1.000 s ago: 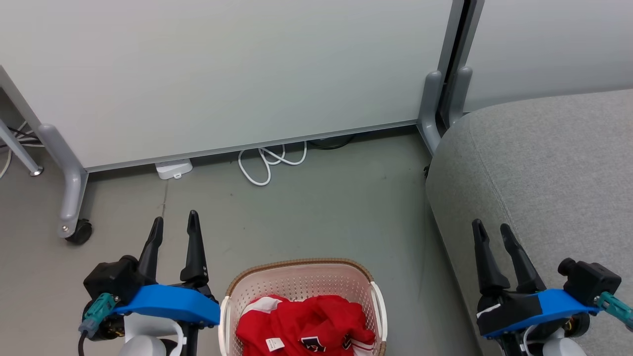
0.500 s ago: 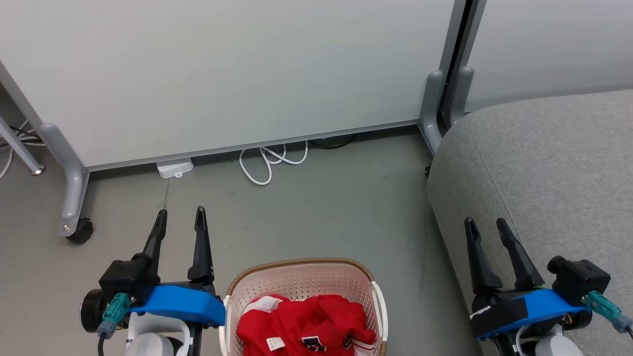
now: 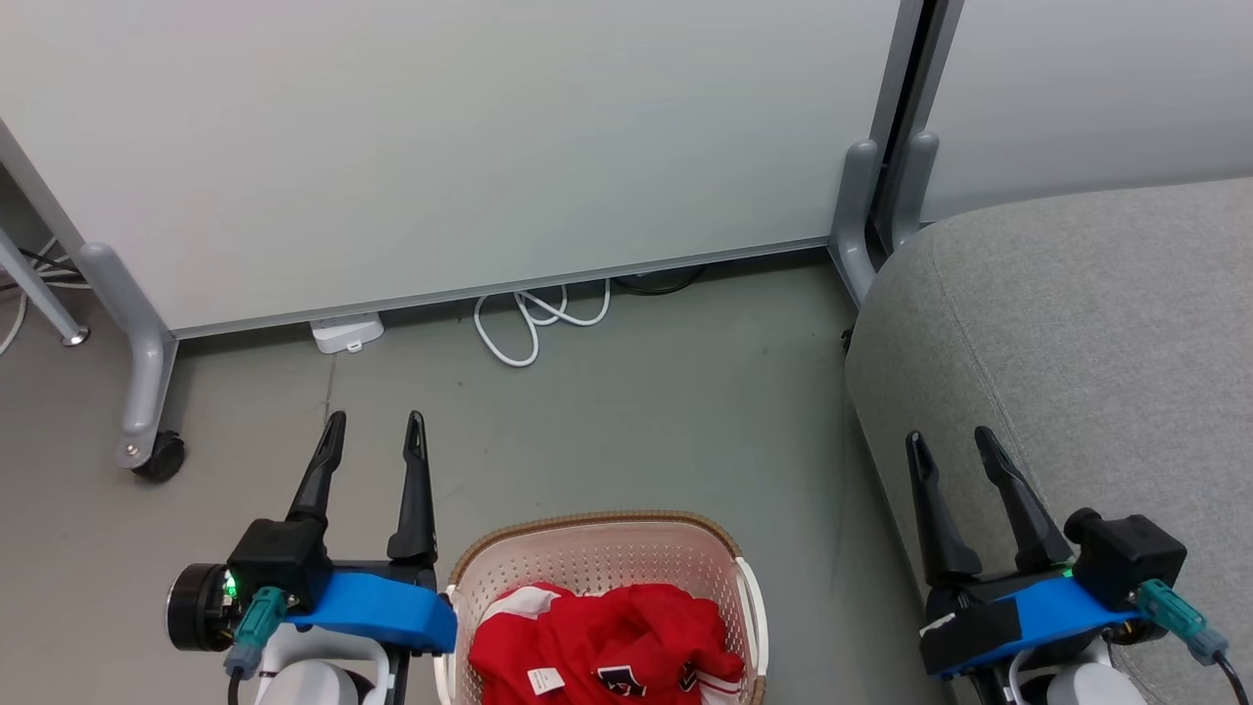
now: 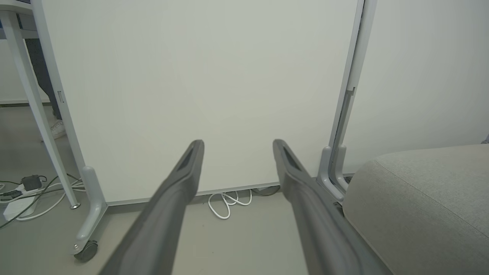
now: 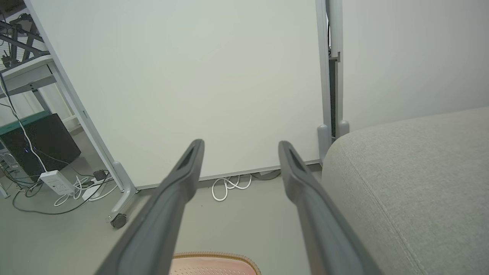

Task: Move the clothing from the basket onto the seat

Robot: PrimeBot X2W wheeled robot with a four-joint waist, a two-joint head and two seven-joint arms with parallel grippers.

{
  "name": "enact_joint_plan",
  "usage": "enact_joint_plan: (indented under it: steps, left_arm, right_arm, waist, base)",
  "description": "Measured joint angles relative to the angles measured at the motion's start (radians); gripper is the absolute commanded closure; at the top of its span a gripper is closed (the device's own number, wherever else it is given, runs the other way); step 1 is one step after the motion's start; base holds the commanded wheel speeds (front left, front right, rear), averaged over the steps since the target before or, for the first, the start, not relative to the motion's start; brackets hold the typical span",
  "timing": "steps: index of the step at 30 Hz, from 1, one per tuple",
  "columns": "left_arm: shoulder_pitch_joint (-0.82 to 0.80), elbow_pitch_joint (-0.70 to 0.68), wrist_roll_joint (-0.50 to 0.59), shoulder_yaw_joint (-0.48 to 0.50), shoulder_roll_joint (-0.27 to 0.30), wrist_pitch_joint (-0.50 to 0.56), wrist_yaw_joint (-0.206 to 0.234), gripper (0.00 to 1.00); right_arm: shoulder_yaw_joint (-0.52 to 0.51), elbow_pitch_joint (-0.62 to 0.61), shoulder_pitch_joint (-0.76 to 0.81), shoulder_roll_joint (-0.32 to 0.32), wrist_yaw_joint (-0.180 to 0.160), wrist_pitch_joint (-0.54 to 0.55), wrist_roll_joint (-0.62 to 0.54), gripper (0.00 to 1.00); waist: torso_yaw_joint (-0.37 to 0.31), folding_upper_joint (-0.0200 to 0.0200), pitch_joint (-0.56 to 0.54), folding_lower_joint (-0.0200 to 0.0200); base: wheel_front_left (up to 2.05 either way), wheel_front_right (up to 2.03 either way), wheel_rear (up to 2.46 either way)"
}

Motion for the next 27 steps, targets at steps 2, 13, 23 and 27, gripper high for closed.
enact_joint_plan:
  steps: [2, 13, 23, 27]
  left_arm:
    - [0.000, 0.005, 0.013, 0.001, -0.003, -0.006, -0.003, 0.00]
    - [0.000, 0.032, 0.087, 0.012, -0.015, -0.026, -0.018, 0.00]
    - [0.000, 0.053, 0.124, 0.028, -0.026, -0.038, -0.034, 0.00]
    - [0.000, 0.063, 0.121, 0.037, -0.030, -0.038, -0.039, 0.00]
  right_arm:
    - [0.001, 0.000, 0.000, 0.000, 0.000, -0.006, -0.014, 0.00]
    - [-0.003, 0.000, -0.001, -0.001, 0.001, -0.025, -0.091, 0.00]
    - [-0.011, 0.014, -0.001, -0.001, 0.001, -0.038, -0.119, 0.00]
    - [-0.015, 0.022, -0.001, -0.001, 0.001, -0.038, -0.104, 0.00]
  waist:
    - [0.000, 0.0000, 0.000, 0.0000]
    - [0.004, 0.0000, -0.003, 0.0000]
    - [0.007, 0.0000, -0.002, 0.0000]
    - [0.007, 0.0000, -0.001, 0.0000]
  base:
    - [0.00, 0.00, 0.00]
    - [0.00, 0.00, 0.00]
    - [0.00, 0.00, 0.00]
    - [0.00, 0.00, 0.00]
